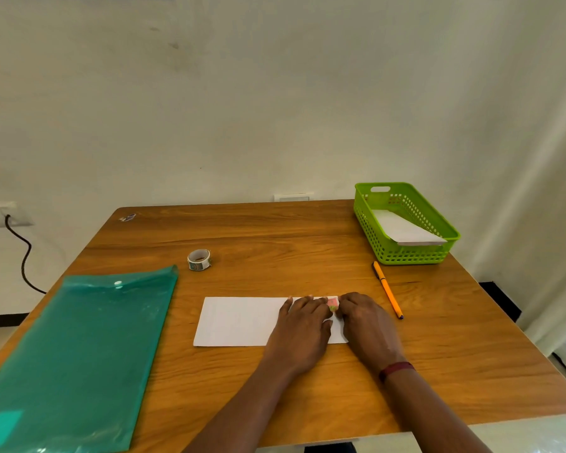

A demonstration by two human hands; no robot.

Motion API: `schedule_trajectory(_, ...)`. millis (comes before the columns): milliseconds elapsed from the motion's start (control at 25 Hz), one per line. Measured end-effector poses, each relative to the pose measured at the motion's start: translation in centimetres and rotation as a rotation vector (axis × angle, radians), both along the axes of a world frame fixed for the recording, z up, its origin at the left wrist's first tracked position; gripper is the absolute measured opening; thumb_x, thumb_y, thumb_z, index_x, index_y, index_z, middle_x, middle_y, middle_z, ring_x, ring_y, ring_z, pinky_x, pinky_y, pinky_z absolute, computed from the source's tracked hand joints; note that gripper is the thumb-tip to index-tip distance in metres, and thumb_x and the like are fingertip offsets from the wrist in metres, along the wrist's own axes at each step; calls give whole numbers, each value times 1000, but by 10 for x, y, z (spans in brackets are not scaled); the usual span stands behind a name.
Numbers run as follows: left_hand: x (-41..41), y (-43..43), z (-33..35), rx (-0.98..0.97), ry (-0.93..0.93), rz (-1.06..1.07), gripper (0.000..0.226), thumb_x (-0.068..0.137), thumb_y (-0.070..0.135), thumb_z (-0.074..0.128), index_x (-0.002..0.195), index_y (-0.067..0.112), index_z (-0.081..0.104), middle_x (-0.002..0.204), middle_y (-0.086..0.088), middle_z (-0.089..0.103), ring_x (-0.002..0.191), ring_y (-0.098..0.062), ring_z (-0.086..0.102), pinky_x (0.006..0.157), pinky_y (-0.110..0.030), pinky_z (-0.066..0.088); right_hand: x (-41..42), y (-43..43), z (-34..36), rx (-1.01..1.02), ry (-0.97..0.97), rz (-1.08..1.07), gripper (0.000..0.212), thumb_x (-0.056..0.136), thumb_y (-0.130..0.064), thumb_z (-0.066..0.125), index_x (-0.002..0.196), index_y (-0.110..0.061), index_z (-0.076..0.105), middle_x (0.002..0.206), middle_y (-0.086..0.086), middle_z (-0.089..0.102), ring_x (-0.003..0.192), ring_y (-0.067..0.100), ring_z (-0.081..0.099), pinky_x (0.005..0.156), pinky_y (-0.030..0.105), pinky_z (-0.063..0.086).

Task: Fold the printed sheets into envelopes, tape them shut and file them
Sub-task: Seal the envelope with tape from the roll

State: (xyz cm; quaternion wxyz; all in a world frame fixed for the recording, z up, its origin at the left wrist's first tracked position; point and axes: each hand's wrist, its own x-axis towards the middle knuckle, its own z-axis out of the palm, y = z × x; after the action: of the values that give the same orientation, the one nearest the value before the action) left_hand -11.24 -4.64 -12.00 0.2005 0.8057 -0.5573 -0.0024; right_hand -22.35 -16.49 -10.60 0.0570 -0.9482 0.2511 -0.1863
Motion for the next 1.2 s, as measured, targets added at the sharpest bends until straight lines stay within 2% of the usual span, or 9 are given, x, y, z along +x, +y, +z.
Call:
schedule_trajectory(320,-1,-1,0,-13,-11,-3,39,103,38,31,137,27,48,149,5,46,142,-15,32,120,-43,16,1,1,1,-5,7,-14,19,91,-10,56,96,-20,72,108,-4,65,98,13,59,75,22,49)
schedule_trajectory(440,-2,3,-1,-78,27,17,38,103,39,36,133,25,54,144,3,51,137,-14,40,119,-37,20,0,0,-1,-1,-4,-43,20,93,-13,55,102,-19,71,107,-3,67,99,14,60,77,25,50)
schedule_trajectory(640,-2,15,8,-355,246,249,28,99,25,54,126,22,61,133,2,60,122,-12,54,99,-13,33,-2,7,2,-2,-46,-105,14,93,-14,60,103,-13,70,100,5,71,88,20,65,66,30,54)
schedule_trajectory(760,18,32,16,-385,210,332,27,96,21,59,123,19,63,126,0,64,117,-15,57,100,-19,40,-8,13,6,-30,-161,-67,14,86,-4,67,97,-10,72,94,7,72,82,23,67,60,32,55)
schedule_trajectory(840,42,47,21,-328,134,366,30,94,24,61,124,20,63,129,-1,62,122,-18,55,108,-32,42,-14,23,5,-66,-260,15,20,77,4,71,92,-10,73,92,6,72,80,22,68,58,29,54)
schedule_trajectory(920,68,63,27,-181,57,382,38,95,32,58,131,20,57,135,-2,58,128,-19,50,112,-40,37,-17,41,5,-65,-303,85,23,75,2,71,93,-12,73,92,3,71,81,18,68,58,27,55)
schedule_trajectory(1040,99,80,33,85,-65,371,49,98,47,44,139,21,45,135,-4,55,126,-22,49,114,-46,33,-7,76,3,-46,-225,152,22,85,-17,60,103,-19,72,98,-3,70,86,12,66,66,26,56)
schedule_trajectory(1200,107,90,39,318,-189,371,49,98,57,31,132,24,45,125,-3,56,116,-22,52,105,-46,42,15,109,0,-46,-31,148,35,94,-41,40,115,-29,65,113,-6,65,103,12,59,85,33,49)
